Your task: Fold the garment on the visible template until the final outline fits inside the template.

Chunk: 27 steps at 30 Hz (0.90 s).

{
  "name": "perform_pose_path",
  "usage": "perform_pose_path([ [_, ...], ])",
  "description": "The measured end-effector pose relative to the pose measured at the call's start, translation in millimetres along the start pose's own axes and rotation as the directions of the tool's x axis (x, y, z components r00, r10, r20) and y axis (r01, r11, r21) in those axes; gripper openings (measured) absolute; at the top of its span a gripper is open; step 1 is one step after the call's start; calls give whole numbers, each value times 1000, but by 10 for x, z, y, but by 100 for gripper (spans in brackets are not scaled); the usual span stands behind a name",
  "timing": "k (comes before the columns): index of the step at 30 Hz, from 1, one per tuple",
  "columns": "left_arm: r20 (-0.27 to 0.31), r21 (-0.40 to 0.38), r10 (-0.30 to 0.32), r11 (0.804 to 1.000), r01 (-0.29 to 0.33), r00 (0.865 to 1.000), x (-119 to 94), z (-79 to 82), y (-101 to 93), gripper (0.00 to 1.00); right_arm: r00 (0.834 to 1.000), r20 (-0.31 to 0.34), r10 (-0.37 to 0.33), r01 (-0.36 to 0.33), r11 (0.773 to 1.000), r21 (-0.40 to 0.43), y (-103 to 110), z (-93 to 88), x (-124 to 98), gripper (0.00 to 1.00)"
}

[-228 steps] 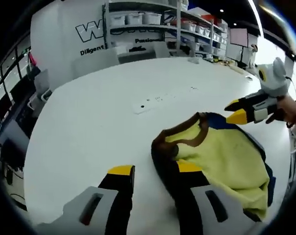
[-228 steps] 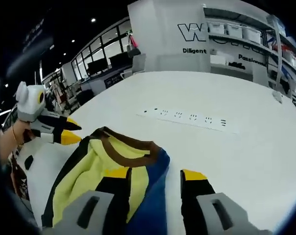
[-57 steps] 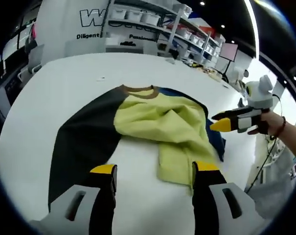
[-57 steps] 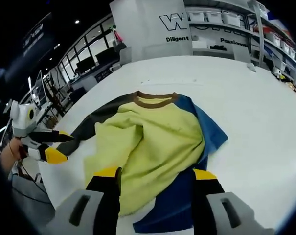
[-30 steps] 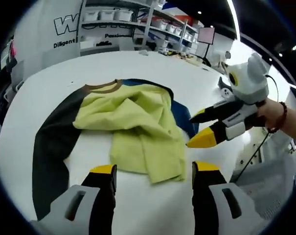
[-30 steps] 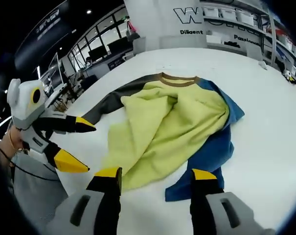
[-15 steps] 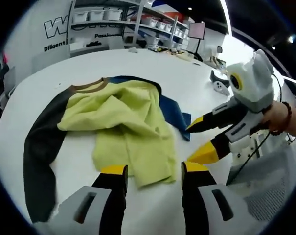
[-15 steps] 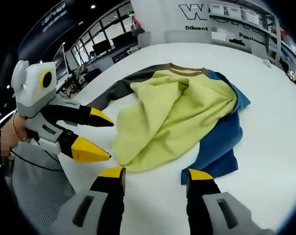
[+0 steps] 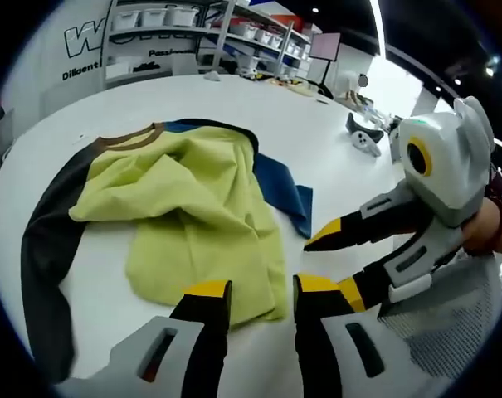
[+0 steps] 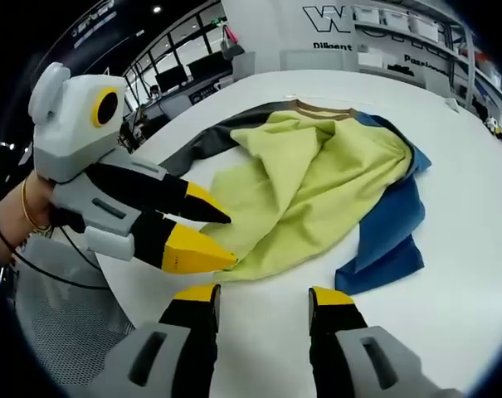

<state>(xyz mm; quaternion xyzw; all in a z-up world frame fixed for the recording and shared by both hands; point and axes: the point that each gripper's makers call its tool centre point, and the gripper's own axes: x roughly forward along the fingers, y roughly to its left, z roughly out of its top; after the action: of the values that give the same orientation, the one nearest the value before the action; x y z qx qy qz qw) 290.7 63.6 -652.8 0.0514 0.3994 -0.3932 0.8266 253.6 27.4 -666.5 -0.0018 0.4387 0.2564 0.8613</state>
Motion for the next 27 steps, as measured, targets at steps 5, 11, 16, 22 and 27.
perform_pose_path([
  [5, -3, -29, 21, 999, -21, 1000, 64, -8, 46, 25, 1000, 6, -7, 7, 1000, -6, 12, 5, 3, 38],
  [11, -11, -37, 2, 999, -2, 1000, 93, -6, 8, 22, 1000, 14, -7, 7, 1000, -6, 14, 8, 5, 37],
  [16, -30, -72, 12, 997, -14, 999, 139, -29, 54, 13, 1000, 20, -8, 8, 1000, 1, 13, 17, 2, 36],
  [22, -36, -72, 18, 997, -21, 999, 171, -39, 57, 9, 1000, 22, -8, 7, 1000, 12, 13, 18, 7, 35],
  [27, -48, -73, 23, 997, -27, 999, 192, -74, 66, 4, 1000, 27, -8, 7, 1000, 20, 16, 39, 8, 34],
])
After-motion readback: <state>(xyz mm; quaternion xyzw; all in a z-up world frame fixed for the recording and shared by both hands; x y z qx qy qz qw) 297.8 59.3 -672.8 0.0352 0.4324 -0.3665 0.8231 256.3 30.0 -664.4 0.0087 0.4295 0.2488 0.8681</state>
